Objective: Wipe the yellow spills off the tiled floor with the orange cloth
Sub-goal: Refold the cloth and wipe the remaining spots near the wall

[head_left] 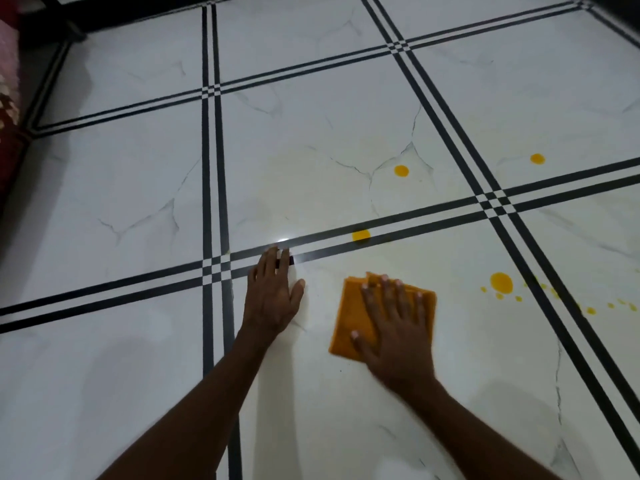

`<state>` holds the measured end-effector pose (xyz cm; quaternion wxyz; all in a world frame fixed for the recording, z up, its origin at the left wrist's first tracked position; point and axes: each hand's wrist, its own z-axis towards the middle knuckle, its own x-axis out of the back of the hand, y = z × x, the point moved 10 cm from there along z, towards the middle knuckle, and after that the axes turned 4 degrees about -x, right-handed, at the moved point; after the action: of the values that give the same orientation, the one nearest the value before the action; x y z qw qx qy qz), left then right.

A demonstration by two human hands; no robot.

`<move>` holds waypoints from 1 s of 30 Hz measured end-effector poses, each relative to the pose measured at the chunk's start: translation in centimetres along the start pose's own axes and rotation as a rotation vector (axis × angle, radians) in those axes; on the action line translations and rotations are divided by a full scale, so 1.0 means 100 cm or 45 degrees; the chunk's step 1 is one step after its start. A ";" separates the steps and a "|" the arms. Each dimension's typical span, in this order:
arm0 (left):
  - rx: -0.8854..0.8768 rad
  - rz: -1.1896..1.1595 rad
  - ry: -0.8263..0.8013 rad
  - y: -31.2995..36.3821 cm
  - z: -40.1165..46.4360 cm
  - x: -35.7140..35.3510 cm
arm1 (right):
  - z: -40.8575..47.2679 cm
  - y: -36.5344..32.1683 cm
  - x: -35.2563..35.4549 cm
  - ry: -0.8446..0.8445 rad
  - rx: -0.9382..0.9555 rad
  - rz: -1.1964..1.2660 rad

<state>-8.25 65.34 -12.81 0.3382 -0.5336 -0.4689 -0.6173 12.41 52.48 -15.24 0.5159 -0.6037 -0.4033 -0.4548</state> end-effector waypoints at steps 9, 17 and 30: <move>-0.004 0.060 -0.082 -0.010 -0.001 -0.012 | 0.086 0.025 0.016 0.082 -0.264 -0.054; -0.057 0.091 -0.190 -0.009 0.024 -0.018 | 0.080 0.029 0.011 0.146 -0.250 -0.025; -0.085 0.095 -0.305 -0.022 0.024 -0.031 | 0.118 -0.016 -0.006 -0.015 0.247 -0.104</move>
<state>-8.81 68.11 -16.37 0.2845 -0.6315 -0.4652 -0.5513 12.33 64.41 -16.02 0.5505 -0.5367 -0.4725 -0.4308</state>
